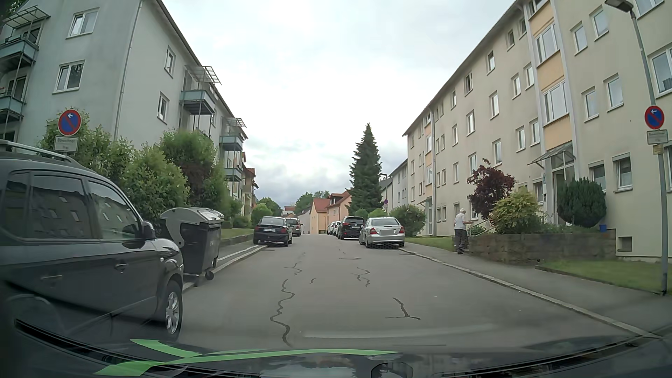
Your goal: Follow the waypoints while adhering to traffic rules and regulations
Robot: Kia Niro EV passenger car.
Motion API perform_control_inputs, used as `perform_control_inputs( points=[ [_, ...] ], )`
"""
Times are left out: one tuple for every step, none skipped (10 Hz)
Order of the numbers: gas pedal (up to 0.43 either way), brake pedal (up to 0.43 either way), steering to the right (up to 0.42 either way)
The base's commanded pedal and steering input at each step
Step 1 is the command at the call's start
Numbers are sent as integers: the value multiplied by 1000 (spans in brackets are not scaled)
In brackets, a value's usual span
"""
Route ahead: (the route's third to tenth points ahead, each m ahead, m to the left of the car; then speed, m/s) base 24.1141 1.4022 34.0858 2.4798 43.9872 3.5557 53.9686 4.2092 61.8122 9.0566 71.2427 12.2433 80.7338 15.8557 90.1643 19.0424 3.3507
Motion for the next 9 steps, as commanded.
perform_control_inputs(
  points=[
    [110, 0, -39],
    [110, 0, -42],
    [110, 0, -45],
    [110, 0, -45],
    [110, 0, -45],
    [110, 0, -46],
    [110, 0, -44],
    [110, 0, -42],
    [110, 0, -39]
  ],
)
